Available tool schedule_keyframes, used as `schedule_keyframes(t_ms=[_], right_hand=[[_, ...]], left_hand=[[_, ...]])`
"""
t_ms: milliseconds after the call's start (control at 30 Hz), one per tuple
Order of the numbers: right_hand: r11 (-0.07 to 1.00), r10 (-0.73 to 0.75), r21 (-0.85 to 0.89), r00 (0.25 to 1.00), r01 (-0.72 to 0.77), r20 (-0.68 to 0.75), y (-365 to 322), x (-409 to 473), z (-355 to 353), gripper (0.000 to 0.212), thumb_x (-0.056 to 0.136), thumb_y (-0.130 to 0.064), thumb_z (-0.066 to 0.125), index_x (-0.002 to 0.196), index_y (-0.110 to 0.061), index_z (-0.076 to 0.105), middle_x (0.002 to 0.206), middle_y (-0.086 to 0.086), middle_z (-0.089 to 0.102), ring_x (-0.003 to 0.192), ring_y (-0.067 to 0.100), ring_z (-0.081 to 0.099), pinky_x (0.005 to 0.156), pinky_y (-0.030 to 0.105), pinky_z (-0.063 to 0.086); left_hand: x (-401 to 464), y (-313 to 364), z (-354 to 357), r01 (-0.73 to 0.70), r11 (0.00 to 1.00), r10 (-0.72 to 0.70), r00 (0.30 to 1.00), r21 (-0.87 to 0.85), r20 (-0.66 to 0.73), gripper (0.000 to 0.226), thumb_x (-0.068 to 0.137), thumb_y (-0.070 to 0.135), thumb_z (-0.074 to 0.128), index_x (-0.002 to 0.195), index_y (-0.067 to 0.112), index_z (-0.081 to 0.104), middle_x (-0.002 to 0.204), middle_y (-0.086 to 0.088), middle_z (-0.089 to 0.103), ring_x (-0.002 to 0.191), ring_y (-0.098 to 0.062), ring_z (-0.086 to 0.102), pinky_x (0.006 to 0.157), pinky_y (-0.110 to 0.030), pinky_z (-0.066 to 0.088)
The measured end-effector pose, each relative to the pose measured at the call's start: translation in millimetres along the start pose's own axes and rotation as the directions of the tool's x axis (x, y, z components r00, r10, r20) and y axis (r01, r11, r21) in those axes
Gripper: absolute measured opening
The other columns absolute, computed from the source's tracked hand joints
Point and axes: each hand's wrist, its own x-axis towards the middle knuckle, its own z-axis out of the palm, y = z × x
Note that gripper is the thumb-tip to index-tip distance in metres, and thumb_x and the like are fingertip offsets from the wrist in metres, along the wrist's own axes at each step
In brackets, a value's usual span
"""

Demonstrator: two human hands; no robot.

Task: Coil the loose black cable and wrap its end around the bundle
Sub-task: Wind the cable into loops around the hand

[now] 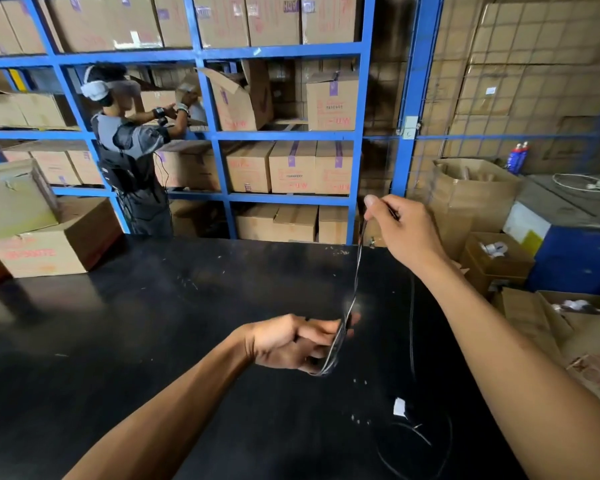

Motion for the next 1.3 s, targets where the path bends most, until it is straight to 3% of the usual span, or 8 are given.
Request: schedule_keyframes(t_ms=[133,333,467,633,800,1033,1133,1300], right_hand=[[0.98,0.195,-0.063,0.974,-0.189,0.113,29,0,16,0.041,0.101,-0.052,0.05,0.071,-0.027,0.064,0.081,-0.008,0.066,0.079,0.008,0.061,0.061,0.021,0.037],[0.945,0.321,-0.074,0.853,-0.32,0.411,68,-57,54,0.021,0.097,-0.043,0.059,0.084,-0.03,0.068,0.082,-0.01,0.07,0.079,0.008,0.066,0.067,0.027,0.045],[0.92,0.277,0.11,0.822,-0.377,0.498,76,-108,69,0.023,0.099,-0.037,0.062,0.084,-0.023,0.073,0.052,-0.016,0.056,0.05,-0.002,0.049,0.052,0.018,0.036],[0.893,0.242,0.214,0.823,-0.396,0.514,72,-141,55,0.034,0.101,-0.041,0.06,0.074,-0.023,0.073,0.046,-0.017,0.048,0.047,-0.001,0.045,0.047,0.01,0.034],[0.94,0.191,0.15,0.838,-0.305,0.511,55,-123,12,0.031,0.09,-0.051,0.068,0.074,-0.025,0.075,0.052,-0.013,0.057,0.051,-0.002,0.053,0.052,0.014,0.039],[0.941,0.147,0.213,0.884,-0.264,0.444,11,-54,-40,0.036,0.077,-0.06,0.066,0.084,-0.027,0.078,0.058,-0.007,0.056,0.043,-0.001,0.046,0.041,0.011,0.035],[0.972,0.1,0.164,0.93,-0.167,0.353,2,-27,-38,0.023,0.089,-0.046,0.067,0.078,-0.028,0.075,0.058,-0.015,0.062,0.047,-0.004,0.053,0.052,0.019,0.037],[0.987,0.122,0.071,0.966,-0.141,0.228,20,-1,-12,0.017,0.094,-0.045,0.066,0.098,-0.031,0.075,0.084,-0.017,0.069,0.082,0.001,0.064,0.069,0.024,0.046]], left_hand=[[-7,12,20,-0.065,0.997,0.072,0.982,-0.045,0.175,0.061,0.096,0.024,0.053,0.152,0.042,0.035,0.163,0.007,0.027,0.145,-0.019,0.035,0.113,-0.042,0.035],[-13,43,23,-0.37,0.909,0.41,0.876,-0.192,0.254,0.065,0.098,0.019,0.04,0.158,0.035,0.021,0.167,-0.011,0.017,0.149,-0.05,-0.001,0.117,-0.067,0.007],[-13,67,-2,-0.501,0.833,0.521,0.853,-0.234,0.026,0.059,0.097,0.02,0.041,0.154,0.035,0.036,0.164,-0.007,0.027,0.15,-0.044,0.016,0.116,-0.07,0.01],[-14,71,-41,-0.588,0.752,0.499,0.803,-0.297,-0.326,0.055,0.09,0.019,0.052,0.143,0.035,0.054,0.152,-0.009,0.038,0.13,-0.037,0.036,0.111,-0.06,0.027],[-13,48,-64,-0.472,0.862,0.338,0.806,-0.183,-0.486,0.058,0.083,0.013,0.05,0.133,0.039,0.063,0.138,-0.002,0.043,0.106,-0.023,0.049,0.1,-0.05,0.035],[2,14,-54,-0.126,0.988,0.093,0.942,-0.084,-0.322,0.063,0.09,0.008,0.043,0.145,0.039,0.051,0.095,0.005,0.045,0.083,-0.01,0.049,0.084,-0.034,0.036],[12,8,-32,-0.037,0.999,0.034,0.983,-0.013,-0.183,0.061,0.09,0.011,0.045,0.143,0.041,0.052,0.121,0.011,0.056,0.094,-0.009,0.053,0.085,-0.03,0.039],[14,9,-6,-0.069,0.995,0.07,0.997,-0.066,0.02,0.065,0.091,0.014,0.045,0.151,0.038,0.04,0.16,0.011,0.036,0.127,-0.017,0.046,0.107,-0.04,0.035]])
